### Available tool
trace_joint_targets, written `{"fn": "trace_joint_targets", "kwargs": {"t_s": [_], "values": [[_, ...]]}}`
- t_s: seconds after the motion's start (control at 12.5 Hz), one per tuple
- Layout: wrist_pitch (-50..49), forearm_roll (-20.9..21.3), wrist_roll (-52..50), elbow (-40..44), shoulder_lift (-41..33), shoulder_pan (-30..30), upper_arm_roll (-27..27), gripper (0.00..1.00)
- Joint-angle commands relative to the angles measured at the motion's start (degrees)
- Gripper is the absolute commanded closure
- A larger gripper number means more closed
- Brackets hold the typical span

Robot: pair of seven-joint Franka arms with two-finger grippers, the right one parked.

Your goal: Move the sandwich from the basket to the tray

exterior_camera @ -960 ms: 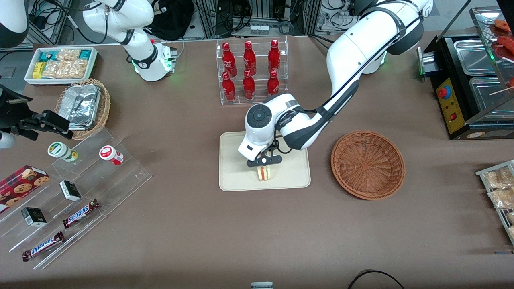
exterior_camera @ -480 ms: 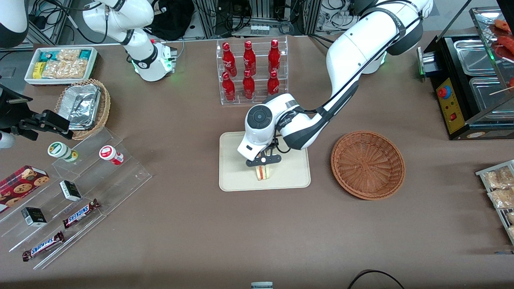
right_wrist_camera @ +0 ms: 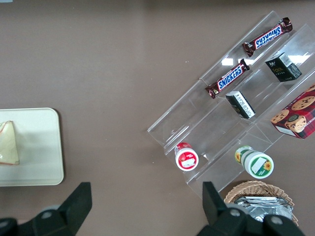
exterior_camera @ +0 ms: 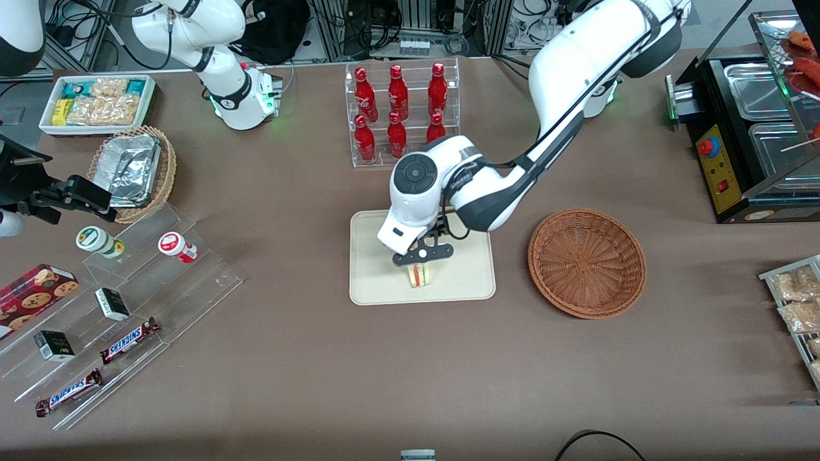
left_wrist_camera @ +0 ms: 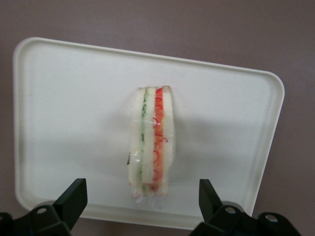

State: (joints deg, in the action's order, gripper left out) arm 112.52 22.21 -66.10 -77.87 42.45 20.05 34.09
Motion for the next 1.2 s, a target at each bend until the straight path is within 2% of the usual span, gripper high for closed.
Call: {"fn": "trace_joint_targets", "kwargs": {"t_s": [0.0, 0.16, 0.32, 0.48, 0.64, 0.88, 1.12], "values": [[-4.06, -0.68, -0.26, 0.00, -4.73, 0.08, -0.34, 0.00], [-6.33, 0.37, -0.08, -0.61, -7.81, -0.36, -0.43, 0.00], [-14.13, 0.20, -0.52, -0.09, -9.83, -1.23, -0.52, 0.00], [-16.72, -0.77, 0.01, -0.52, -11.59, -6.56, -0.17, 0.00], [-17.16, -0.59, 1.05, -1.14, -12.47, -8.26, -0.52, 0.00], [-19.18, -1.29, 8.78, -5.08, -16.06, -15.01, -0.26, 0.00], [-19.27, -4.71, 16.24, -10.79, -20.99, -20.12, -0.17, 0.00]]}}
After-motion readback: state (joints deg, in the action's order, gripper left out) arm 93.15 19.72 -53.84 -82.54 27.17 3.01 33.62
